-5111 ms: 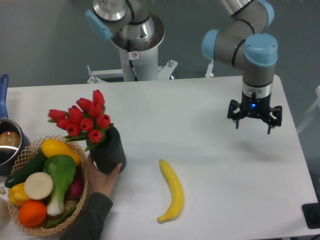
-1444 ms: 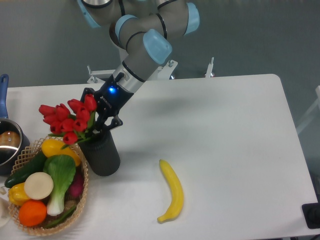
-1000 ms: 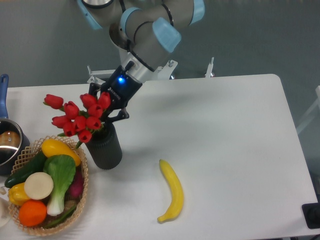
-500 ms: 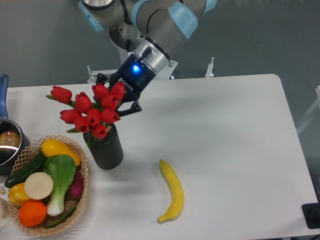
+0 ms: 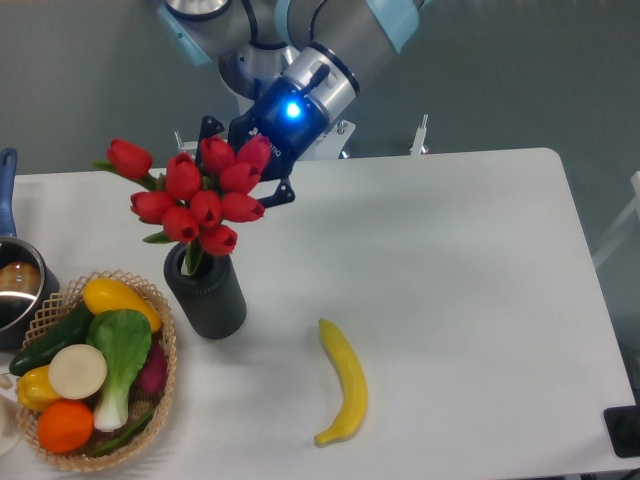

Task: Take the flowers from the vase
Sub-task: 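Lift the gripped tulips straight up out of the black vase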

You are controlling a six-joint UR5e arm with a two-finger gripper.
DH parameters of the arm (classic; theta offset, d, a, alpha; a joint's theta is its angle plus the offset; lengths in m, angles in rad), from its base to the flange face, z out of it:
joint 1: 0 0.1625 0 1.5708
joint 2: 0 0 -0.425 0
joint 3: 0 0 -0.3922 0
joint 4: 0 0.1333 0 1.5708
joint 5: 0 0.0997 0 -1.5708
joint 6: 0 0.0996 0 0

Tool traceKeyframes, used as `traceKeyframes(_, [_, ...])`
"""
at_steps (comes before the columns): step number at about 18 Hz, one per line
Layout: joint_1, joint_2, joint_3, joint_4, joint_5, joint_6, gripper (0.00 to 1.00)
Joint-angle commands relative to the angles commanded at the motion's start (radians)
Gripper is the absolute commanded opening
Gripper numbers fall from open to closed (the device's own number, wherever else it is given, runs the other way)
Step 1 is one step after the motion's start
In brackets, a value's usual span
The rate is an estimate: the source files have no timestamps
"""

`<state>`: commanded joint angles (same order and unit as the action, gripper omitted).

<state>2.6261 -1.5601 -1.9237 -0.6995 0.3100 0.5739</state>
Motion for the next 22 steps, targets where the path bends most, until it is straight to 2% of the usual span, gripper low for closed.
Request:
traceKeyframes(8, [0.086,0.025,0.020,0.000,-0.015,0.023,0.00])
traceKeyframes(12, [0.140,0.017,0.032,-0.002,0.013,0.238,0.00])
traceKeyframes(16, [0.167,0.003,0.035,-0.003,0.177,0.426,0.00])
traceKeyframes(20, [0.216,-0.063,0.072,-0.002,0.341,0.529,0.00])
traceKeyframes(22, [0.239,-0.106,0.093,-0.003,0.487,0.593,0.00])
